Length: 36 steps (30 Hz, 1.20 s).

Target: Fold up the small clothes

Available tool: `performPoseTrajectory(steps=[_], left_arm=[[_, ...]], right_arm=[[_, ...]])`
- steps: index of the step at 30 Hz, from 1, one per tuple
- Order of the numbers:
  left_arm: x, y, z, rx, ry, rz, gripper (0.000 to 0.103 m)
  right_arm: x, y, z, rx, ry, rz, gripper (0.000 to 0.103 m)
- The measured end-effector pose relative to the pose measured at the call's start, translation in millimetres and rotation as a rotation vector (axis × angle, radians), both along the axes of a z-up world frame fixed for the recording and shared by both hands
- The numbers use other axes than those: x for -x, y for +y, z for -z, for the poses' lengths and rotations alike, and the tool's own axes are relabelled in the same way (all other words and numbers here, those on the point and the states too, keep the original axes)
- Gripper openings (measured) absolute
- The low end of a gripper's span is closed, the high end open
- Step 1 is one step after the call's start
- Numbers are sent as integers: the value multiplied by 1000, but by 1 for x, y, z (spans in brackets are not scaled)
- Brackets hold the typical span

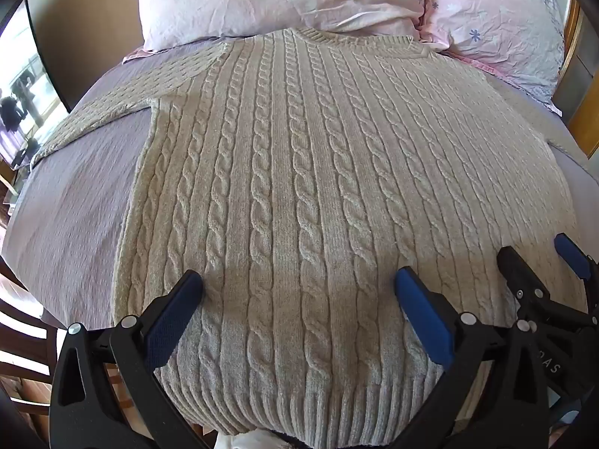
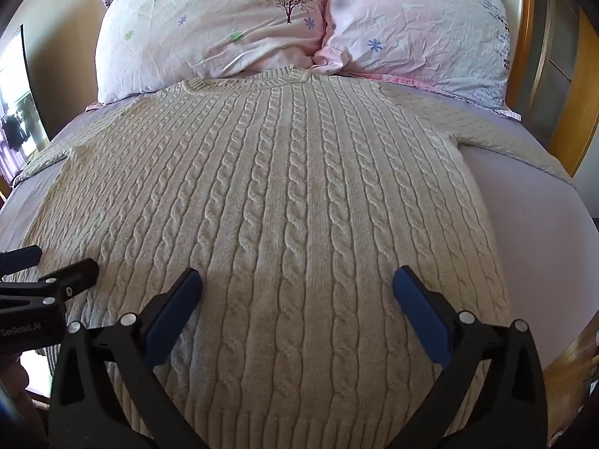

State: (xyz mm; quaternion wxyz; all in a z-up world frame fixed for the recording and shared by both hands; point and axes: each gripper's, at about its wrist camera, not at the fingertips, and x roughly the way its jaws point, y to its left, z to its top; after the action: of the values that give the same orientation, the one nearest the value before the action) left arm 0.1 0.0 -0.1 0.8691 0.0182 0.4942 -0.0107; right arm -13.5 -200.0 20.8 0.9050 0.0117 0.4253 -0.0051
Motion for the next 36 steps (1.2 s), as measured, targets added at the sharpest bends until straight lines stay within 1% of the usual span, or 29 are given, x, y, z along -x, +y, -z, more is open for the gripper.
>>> performPoseTrajectory(steps=[15, 16, 36], left_arm=[[-6, 0, -1, -1, 5, 2, 102], [0, 0, 0, -1, -4, 0, 102], [0, 0, 0, -1, -9, 0, 102]], right_arm=[[0, 0, 1, 1, 3, 0, 101], [0, 0, 1, 1, 4, 0, 101], [-1, 0, 1, 0, 7, 1, 101]])
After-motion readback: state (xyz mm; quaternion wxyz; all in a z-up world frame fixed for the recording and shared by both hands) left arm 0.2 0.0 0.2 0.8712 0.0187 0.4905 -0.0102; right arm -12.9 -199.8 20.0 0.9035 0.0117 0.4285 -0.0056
